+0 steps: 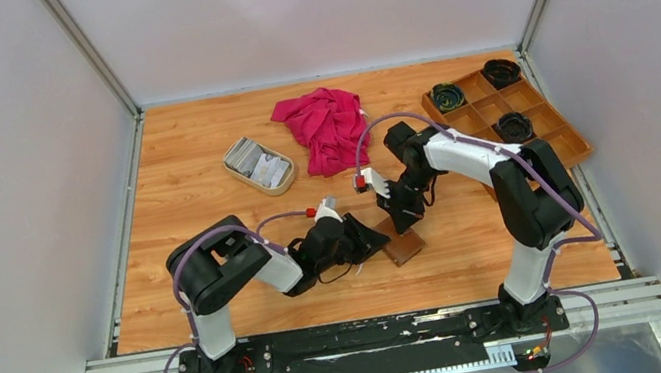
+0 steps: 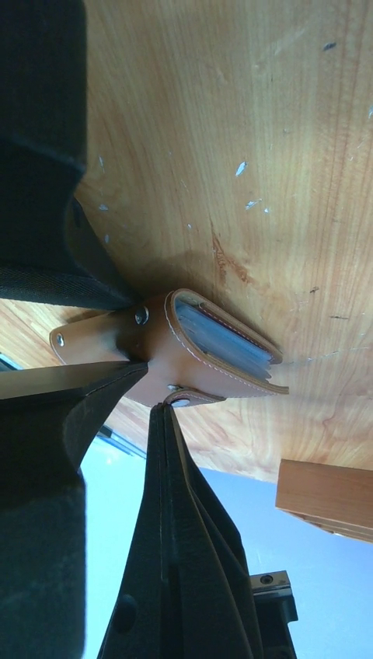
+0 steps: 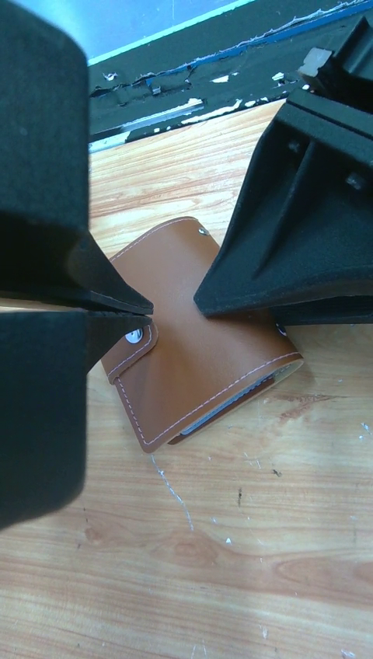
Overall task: Put the credit cards into the card holder
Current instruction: Close the card holder at the center of the board.
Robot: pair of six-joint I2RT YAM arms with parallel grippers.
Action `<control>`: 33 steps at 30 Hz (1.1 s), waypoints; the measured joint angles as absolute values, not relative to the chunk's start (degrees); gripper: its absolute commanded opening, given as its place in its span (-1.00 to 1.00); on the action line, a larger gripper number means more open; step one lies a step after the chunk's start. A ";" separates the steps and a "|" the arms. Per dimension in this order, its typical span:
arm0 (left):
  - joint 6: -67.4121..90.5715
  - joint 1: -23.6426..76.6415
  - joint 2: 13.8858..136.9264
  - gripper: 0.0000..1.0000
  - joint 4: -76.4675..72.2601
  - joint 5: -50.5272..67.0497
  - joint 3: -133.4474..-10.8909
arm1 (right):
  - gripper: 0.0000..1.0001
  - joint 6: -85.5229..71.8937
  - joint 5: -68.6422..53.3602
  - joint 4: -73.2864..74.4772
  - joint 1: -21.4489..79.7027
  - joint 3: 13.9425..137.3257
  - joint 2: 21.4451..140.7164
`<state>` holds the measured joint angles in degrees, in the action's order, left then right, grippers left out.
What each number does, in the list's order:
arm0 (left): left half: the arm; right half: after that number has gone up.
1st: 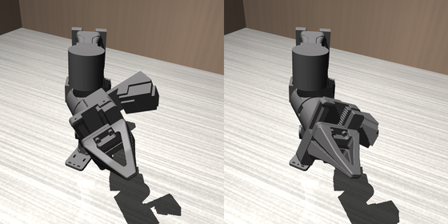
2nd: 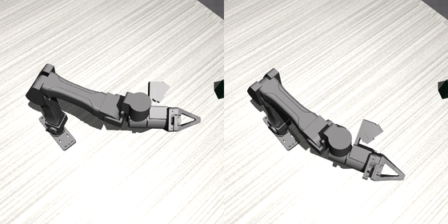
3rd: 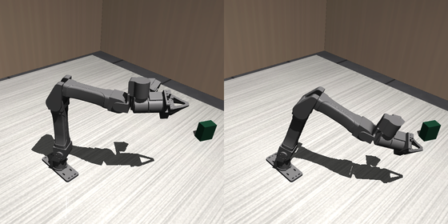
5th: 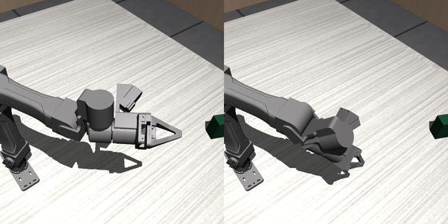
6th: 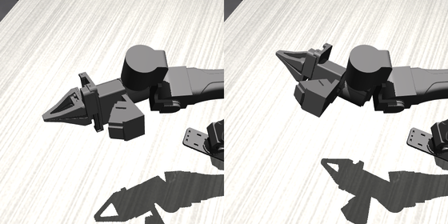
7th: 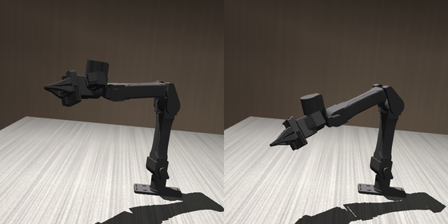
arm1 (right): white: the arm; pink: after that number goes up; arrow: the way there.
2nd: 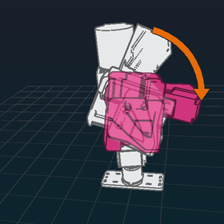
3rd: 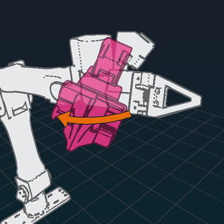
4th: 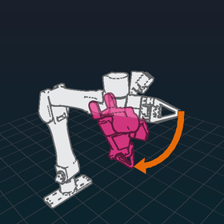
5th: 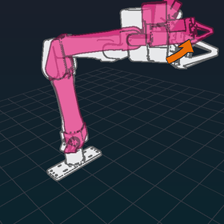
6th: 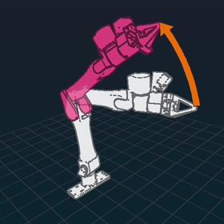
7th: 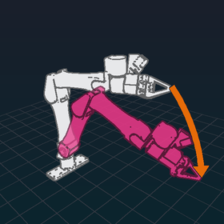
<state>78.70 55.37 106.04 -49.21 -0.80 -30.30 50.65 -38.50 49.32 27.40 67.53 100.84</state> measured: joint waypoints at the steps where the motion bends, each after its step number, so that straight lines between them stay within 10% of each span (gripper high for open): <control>1: 78.74 55.37 106.04 -0.32 -49.21 -0.99 -30.30 | -1.00 50.65 -38.50 49.32 27.40 67.53 100.82; 33: 77.54 55.64 105.91 -0.24 -49.08 -2.48 -30.48 | -1.00 43.68 -38.98 45.36 27.40 65.01 100.64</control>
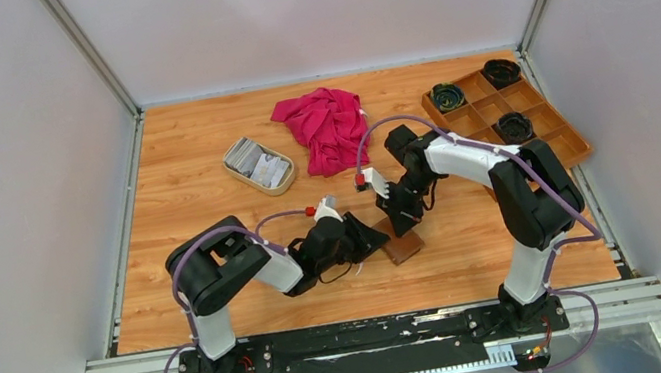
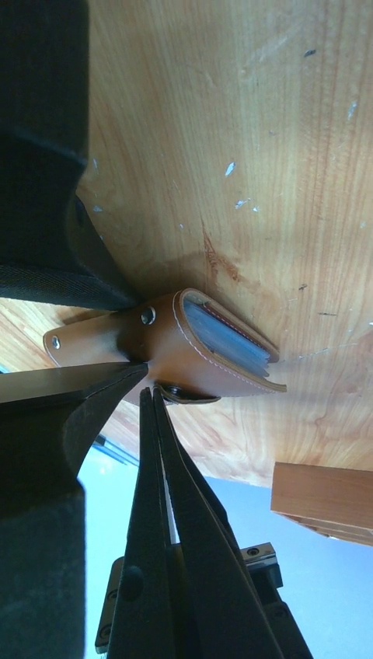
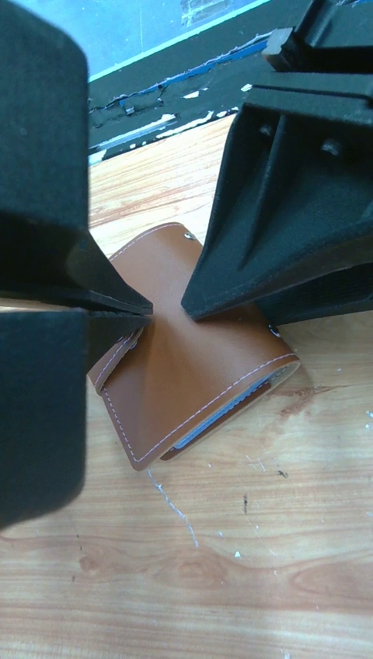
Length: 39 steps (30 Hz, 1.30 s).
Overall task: Put the credit cards into the card holder
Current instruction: Close the card holder at the center of the board.
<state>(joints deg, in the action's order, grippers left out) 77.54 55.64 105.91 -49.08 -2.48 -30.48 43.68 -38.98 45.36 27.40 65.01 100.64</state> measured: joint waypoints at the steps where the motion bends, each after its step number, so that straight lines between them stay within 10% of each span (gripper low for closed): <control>1: 77.21 55.64 105.78 -0.23 -48.93 -2.63 -30.48 | -1.00 43.51 -39.00 45.23 27.40 65.01 100.64; 14: 70.32 55.64 101.32 -0.10 -45.98 -4.36 -28.71 | -0.99 42.76 -39.42 44.69 27.24 65.01 100.68; 27: 63.37 55.64 95.85 -0.08 -43.13 -4.32 -27.16 | -0.31 45.74 -47.70 49.10 26.85 66.96 100.29; 39: 64.99 55.64 100.07 -0.09 -53.34 1.41 -28.49 | -0.63 50.28 -51.59 52.16 15.86 67.35 92.09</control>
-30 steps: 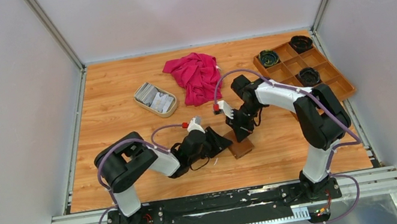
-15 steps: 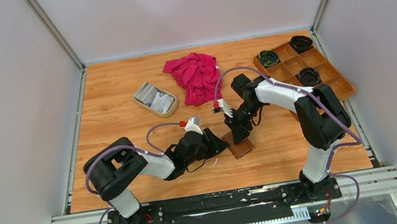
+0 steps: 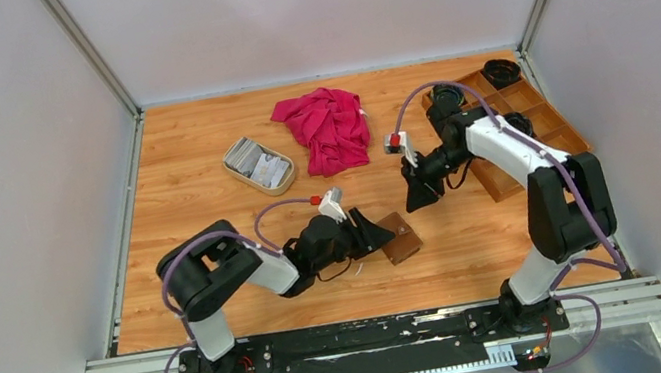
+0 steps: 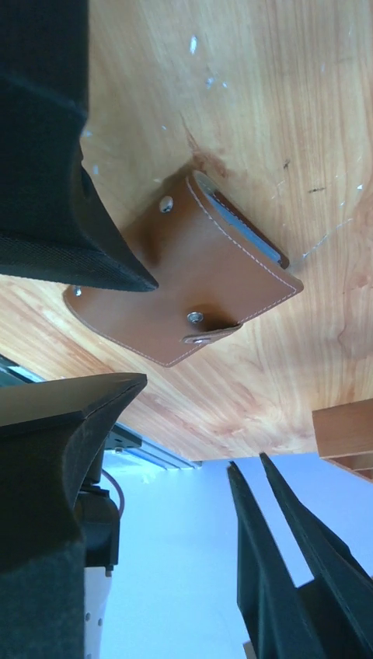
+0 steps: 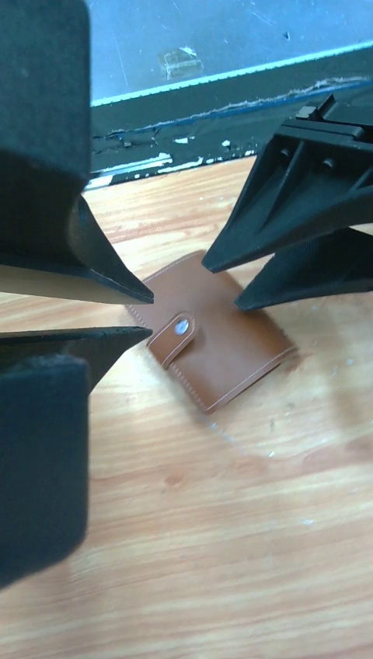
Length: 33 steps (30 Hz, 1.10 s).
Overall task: Put the credit cards into the card holder
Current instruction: Close the card holder at the center of the board.
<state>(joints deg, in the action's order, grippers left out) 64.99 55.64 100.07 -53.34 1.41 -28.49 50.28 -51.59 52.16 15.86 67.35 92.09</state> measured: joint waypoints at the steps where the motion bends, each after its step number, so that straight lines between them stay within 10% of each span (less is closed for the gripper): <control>1: 65.87 55.64 102.02 -0.10 -54.68 2.02 -29.12 | -0.67 50.11 -51.27 51.99 14.68 67.33 92.40; 33: 71.20 55.64 109.03 -0.28 -52.80 2.85 -36.34 | -0.75 45.58 -43.33 49.25 19.59 66.89 103.00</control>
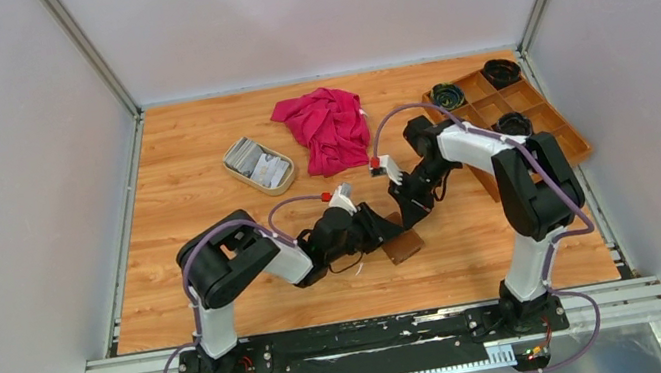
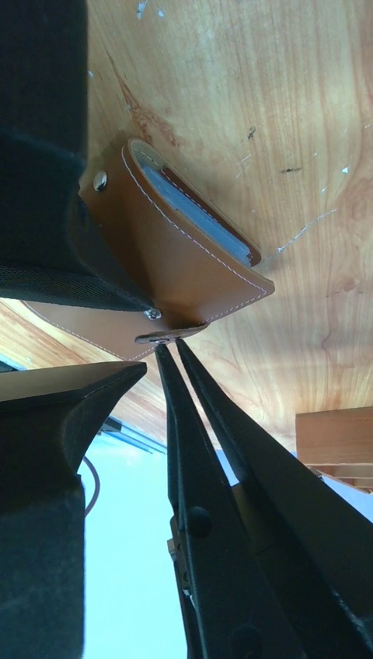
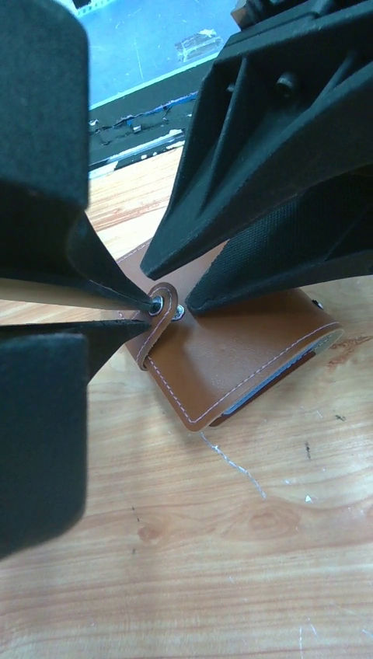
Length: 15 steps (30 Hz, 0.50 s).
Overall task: Put the credit cards into the card holder
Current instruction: Close the card holder at the center of the board.
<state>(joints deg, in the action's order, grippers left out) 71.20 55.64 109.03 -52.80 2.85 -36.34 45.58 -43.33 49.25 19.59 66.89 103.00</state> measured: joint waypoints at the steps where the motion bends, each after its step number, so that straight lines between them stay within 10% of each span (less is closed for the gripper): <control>1: 71.40 55.64 109.27 -0.30 -52.80 2.85 -36.56 | -0.75 45.56 -43.31 49.25 19.75 66.89 103.02; 15: 72.71 55.20 110.32 -0.49 -52.86 2.87 -36.93 | -0.76 45.54 -42.98 49.25 20.64 66.89 103.61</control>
